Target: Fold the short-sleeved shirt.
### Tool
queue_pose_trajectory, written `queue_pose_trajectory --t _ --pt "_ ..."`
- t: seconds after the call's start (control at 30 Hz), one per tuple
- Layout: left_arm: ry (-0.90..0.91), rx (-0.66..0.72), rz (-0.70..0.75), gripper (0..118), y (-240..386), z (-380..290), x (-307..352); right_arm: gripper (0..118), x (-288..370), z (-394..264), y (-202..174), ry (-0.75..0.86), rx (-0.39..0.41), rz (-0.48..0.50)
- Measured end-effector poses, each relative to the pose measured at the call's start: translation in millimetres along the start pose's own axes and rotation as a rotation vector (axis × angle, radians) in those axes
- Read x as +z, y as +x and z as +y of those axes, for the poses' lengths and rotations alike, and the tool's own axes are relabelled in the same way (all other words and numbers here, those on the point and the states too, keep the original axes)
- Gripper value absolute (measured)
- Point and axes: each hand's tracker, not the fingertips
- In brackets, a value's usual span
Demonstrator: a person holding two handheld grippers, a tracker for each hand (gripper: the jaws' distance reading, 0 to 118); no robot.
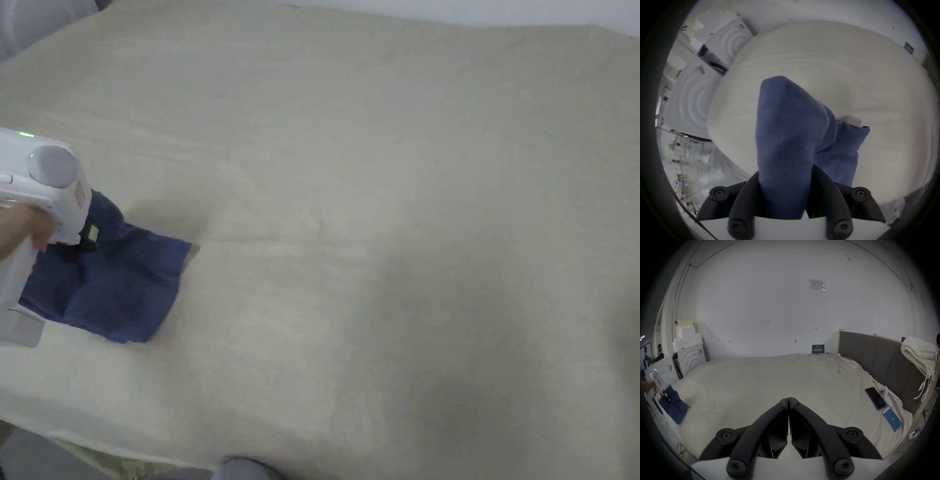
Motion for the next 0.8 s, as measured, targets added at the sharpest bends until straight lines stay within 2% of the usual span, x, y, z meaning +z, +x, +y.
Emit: queue_pose_trajectory --t 0.07,0.13,0.2,0.27,0.3,0.4,0.47,0.57,0.7,0.8 --pt "0.020 0.020 0.085 18 -10.6 5.7 -25.0 0 -3.9 -0.7 -2.7 -0.013 -0.013 -0.023" --pt "-0.008 -0.019 0.163 19 -16.5 4.9 -47.4 0 -7.2 -1.2 -4.9 -0.030 -0.029 -0.035" --pt "-0.013 -0.043 0.208 23 -19.7 2.7 -66.3 0 -10.5 -1.3 -9.6 -0.040 -0.007 -0.062" --pt "0.012 -0.081 0.279 44 -21.5 -2.6 -75.5 0 -13.4 -0.9 -12.8 -0.052 0.000 -0.073" --pt "0.022 -0.121 0.317 66 -20.9 -6.8 -80.2 0 -15.4 -0.9 -13.6 -0.057 -0.009 -0.073" --pt "0.123 -0.231 0.475 103 -27.3 -18.4 -78.2 0 -20.8 -1.7 -18.4 -0.073 -0.020 -0.066" --pt "0.199 -0.225 0.533 105 -36.6 -21.4 -63.2 0 -22.0 -1.8 -20.5 -0.077 -0.018 -0.055" --pt "0.329 -0.116 0.538 105 -53.1 -15.4 -21.9 0 -19.5 -0.3 -24.0 -0.070 -0.018 -0.017" --pt "0.564 0.078 0.371 105 -56.2 -10.7 67.0 0 -7.6 6.1 -22.7 -0.035 0.004 0.036" --pt "0.762 0.146 0.236 103 -37.9 -18.3 133.1 0 1.0 15.3 -15.4 -0.010 0.024 0.062"
